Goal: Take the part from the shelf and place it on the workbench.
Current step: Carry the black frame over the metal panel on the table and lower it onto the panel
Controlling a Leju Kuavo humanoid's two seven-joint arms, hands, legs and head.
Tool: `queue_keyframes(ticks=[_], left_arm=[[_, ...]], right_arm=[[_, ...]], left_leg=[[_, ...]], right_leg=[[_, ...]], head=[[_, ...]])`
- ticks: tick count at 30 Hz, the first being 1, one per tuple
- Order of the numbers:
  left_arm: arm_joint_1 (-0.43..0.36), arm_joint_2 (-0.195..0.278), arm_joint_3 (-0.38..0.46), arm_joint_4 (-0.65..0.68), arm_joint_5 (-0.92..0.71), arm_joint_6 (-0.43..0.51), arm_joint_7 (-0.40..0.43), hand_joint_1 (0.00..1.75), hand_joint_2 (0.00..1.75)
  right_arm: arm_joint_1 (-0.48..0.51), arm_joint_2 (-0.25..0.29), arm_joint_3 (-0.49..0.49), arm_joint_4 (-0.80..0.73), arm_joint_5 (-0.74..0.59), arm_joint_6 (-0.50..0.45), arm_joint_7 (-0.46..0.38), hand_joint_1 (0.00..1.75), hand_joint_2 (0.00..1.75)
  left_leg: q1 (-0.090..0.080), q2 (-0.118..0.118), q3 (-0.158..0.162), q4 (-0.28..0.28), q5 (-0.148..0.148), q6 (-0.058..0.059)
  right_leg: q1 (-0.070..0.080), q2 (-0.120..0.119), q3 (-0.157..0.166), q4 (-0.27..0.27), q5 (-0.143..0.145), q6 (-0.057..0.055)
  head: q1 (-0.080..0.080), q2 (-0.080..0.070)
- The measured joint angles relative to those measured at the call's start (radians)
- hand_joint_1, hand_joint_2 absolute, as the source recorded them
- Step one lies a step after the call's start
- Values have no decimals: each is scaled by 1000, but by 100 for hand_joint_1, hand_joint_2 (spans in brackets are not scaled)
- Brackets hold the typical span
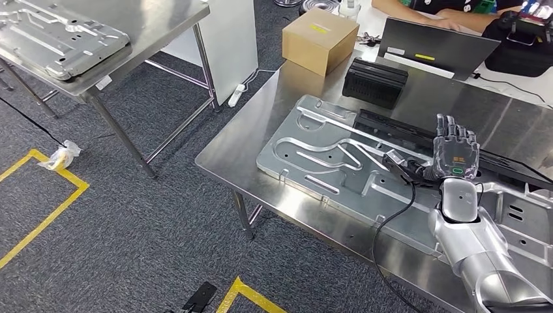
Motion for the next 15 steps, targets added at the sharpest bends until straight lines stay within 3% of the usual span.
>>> queue_keyframes(ticks=[13,15], left_arm=[[3,0,3,0,-14,0,-3,0,175],[4,0,4,0,-16,0,-3,0,87]], right_arm=[[-20,1,1,2,15,21,-11,0,0],[-26,1,1,1,10,19,-13,0,0]], left_leg=[[-2,0,-2,6,-1,0],[-2,0,-2,6,-1,0]], right_leg=[[-2,0,2,0,1,1],[-2,0,2,0,1,1]], head=[[0,0],[0,0]])
